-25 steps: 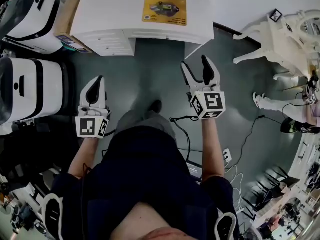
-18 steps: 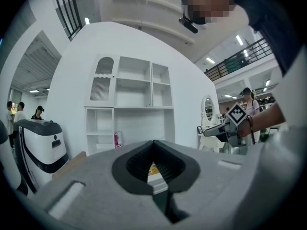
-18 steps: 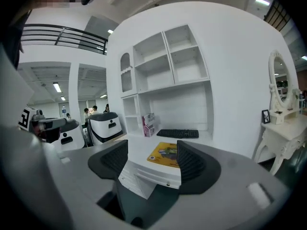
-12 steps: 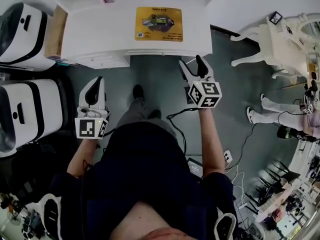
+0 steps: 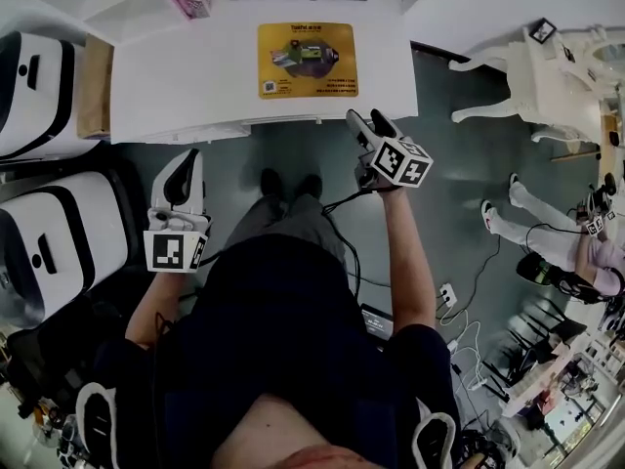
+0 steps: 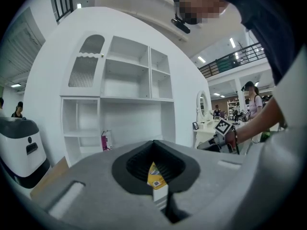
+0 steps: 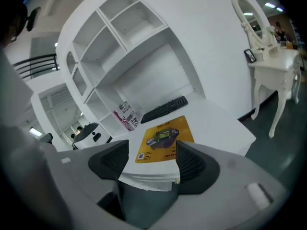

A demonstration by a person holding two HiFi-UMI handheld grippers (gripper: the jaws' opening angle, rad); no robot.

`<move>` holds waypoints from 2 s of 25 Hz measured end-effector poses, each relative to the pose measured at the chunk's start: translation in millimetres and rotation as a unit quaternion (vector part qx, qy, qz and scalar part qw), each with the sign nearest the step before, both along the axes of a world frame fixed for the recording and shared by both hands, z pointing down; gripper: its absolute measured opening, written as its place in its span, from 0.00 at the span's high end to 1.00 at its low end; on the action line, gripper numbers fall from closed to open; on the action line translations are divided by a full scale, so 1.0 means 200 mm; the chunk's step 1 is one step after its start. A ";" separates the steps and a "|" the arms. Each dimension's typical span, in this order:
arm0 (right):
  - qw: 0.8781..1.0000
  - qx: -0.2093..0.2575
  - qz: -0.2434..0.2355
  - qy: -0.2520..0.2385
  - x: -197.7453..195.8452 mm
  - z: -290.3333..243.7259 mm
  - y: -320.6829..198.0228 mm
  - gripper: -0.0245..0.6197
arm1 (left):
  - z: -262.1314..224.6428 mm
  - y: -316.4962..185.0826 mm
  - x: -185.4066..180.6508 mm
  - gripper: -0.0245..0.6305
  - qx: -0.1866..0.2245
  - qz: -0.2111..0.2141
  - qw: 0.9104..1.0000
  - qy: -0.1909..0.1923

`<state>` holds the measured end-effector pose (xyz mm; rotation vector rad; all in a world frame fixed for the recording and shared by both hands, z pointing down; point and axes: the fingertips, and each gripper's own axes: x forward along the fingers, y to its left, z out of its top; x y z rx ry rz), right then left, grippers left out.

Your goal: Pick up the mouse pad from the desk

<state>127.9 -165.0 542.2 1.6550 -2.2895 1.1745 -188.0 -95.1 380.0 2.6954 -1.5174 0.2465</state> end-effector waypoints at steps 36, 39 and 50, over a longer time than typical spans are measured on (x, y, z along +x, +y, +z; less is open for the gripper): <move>0.949 -0.180 0.061 -0.251 0.17 0.80 -0.41 0.54 | 0.15 -0.27 0.15 0.96 -0.053 -0.068 0.994 -0.061; 0.945 -0.181 0.064 -0.263 0.17 0.80 -0.41 0.57 | 0.16 -0.28 0.15 0.96 -0.056 -0.068 0.994 -0.061; 0.945 -0.180 0.056 -0.268 0.16 0.81 -0.41 0.59 | 0.18 -0.28 0.15 0.96 -0.061 -0.069 0.994 -0.064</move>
